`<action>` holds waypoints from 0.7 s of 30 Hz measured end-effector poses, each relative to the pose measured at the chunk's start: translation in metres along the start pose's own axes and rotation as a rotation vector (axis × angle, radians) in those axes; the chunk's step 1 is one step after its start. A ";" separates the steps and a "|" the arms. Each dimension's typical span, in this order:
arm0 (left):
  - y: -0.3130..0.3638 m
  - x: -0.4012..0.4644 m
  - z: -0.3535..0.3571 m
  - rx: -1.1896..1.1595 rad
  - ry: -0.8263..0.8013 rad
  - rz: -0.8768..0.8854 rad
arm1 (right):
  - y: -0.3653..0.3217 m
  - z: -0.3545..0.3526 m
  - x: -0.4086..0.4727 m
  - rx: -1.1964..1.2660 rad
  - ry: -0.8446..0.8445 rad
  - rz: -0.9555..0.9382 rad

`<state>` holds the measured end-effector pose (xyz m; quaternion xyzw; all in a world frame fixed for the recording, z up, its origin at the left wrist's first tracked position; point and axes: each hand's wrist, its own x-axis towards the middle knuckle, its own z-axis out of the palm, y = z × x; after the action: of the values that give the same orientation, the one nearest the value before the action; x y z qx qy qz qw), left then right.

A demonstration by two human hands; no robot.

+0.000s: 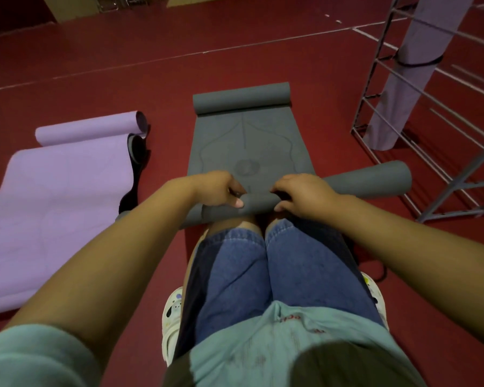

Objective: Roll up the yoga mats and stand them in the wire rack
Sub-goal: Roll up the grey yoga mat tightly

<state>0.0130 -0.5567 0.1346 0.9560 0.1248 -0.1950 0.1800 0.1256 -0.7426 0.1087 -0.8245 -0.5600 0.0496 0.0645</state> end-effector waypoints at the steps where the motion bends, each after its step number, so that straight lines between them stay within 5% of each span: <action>1: -0.001 -0.003 0.002 -0.009 0.068 -0.008 | 0.001 -0.003 0.003 0.006 -0.025 -0.001; 5: -0.007 -0.019 0.015 -0.086 0.228 0.025 | 0.002 -0.006 0.008 0.005 -0.073 -0.007; 14: -0.001 -0.017 0.028 0.188 0.229 0.026 | -0.002 0.010 0.000 -0.230 0.005 -0.027; 21: 0.024 -0.050 -0.016 0.087 0.194 0.097 | -0.005 -0.042 -0.028 -0.123 0.024 -0.108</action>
<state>-0.0194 -0.5803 0.1760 0.9822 0.0864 -0.0980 0.1347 0.1173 -0.7686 0.1512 -0.7960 -0.6049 0.0018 0.0227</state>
